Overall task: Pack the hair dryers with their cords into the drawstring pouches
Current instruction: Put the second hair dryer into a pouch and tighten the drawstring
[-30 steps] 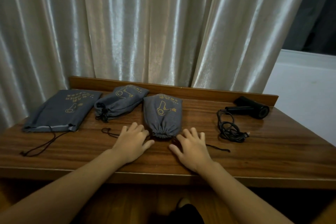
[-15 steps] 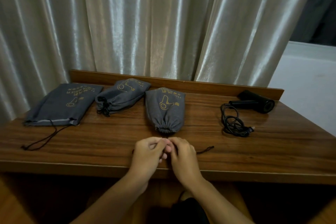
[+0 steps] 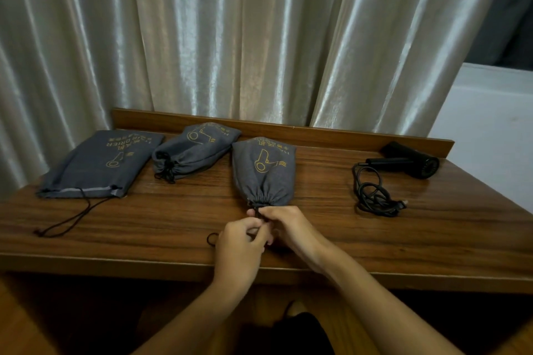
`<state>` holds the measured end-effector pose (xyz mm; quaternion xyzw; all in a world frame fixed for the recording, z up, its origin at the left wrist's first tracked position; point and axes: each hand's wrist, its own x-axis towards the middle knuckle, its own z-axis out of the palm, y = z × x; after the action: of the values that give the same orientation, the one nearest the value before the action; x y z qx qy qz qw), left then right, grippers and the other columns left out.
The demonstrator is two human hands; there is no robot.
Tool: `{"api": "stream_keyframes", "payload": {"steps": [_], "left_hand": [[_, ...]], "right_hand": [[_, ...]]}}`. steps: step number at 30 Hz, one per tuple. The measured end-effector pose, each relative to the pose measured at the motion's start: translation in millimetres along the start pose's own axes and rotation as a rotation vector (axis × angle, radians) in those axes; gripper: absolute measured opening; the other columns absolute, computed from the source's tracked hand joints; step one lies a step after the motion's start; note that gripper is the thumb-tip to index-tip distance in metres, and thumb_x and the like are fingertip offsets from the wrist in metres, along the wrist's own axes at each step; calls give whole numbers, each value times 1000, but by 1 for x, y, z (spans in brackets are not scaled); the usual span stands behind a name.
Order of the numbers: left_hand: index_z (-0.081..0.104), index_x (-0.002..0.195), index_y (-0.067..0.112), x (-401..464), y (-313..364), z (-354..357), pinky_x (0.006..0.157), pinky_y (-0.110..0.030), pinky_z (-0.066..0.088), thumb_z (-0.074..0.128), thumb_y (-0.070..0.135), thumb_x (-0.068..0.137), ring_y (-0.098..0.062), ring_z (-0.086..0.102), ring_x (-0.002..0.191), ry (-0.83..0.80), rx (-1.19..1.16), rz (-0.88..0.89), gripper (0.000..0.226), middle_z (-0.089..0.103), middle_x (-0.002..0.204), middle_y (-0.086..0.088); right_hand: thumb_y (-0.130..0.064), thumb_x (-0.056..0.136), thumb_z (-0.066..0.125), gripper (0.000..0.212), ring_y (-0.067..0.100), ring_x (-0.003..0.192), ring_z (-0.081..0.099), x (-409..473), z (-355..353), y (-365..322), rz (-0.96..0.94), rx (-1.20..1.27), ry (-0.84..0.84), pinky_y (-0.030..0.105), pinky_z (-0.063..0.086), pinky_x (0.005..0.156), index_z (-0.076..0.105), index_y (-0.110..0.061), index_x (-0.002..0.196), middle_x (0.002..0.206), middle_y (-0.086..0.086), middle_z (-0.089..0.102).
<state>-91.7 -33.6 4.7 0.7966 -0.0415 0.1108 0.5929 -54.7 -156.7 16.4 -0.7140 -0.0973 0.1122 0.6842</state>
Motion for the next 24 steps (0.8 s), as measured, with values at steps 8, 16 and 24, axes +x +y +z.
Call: {"api": "stream_keyframes", "payload": {"steps": [8,16,24], "left_hand": [[72,92,22,-2,5,-12,67,-30,54,51,6,97,-9,65,63,-128,-57,-136,27,73,77,3],[76,87,22,16,6,-24,81,-31,52,64,17,89,-9,64,83,58,192,-6,14,70,89,2],[77,79,4,24,7,-17,55,-8,45,71,16,87,-5,60,55,-136,-134,-107,16,66,57,-3]], "right_hand": [[-12,99,56,21,10,64,62,-2,-4,7,-90,-121,128,19,50,62,75,-3,100,77,2,73],[-6,104,44,29,12,70,62,-9,-1,6,-138,-142,148,17,48,65,70,4,100,78,5,72],[-1,103,42,28,10,74,66,-14,4,3,-246,-170,137,20,52,69,70,-7,103,83,15,74]]}}
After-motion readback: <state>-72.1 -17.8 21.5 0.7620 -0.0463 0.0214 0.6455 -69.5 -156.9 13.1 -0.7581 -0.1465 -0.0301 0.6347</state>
